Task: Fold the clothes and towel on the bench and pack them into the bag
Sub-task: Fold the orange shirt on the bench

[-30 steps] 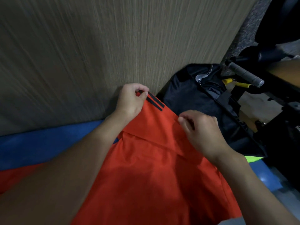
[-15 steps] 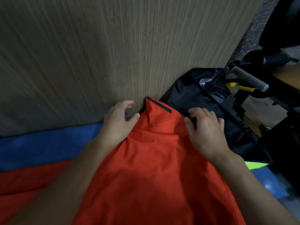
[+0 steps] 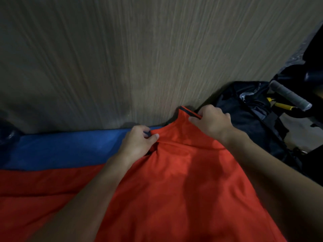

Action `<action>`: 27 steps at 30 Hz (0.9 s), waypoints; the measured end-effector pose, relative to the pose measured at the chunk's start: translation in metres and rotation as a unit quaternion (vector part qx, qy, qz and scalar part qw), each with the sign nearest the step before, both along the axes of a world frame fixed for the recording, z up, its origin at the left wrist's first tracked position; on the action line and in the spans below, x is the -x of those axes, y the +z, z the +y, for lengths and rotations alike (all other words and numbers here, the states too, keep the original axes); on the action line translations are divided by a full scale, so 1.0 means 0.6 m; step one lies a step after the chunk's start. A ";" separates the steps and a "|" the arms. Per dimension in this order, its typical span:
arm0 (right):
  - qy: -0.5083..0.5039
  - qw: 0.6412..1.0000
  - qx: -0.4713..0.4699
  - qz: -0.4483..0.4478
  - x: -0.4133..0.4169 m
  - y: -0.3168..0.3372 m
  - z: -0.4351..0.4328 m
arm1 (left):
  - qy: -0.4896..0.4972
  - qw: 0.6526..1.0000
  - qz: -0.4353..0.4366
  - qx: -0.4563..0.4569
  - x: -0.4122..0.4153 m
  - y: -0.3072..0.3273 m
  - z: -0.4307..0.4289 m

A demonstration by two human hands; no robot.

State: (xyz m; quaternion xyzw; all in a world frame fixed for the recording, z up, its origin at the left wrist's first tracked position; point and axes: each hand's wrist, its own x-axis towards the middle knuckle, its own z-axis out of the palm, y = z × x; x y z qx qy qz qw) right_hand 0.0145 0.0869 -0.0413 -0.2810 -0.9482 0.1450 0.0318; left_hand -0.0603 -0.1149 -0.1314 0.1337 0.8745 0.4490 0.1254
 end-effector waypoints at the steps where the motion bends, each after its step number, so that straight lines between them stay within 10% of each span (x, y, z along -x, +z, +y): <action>1: 0.002 1.000 0.004 -0.012 0.005 0.000 0.001 | 0.002 1.000 -0.012 -0.019 0.001 0.000 -0.001; 14: 0.005 0.927 0.341 0.156 0.000 0.021 0.007 | 0.037 0.983 -0.071 -0.167 -0.008 0.020 0.015; 27: 0.009 0.888 0.367 0.277 -0.004 0.002 0.003 | 0.030 0.971 -0.095 -0.218 -0.019 0.027 0.013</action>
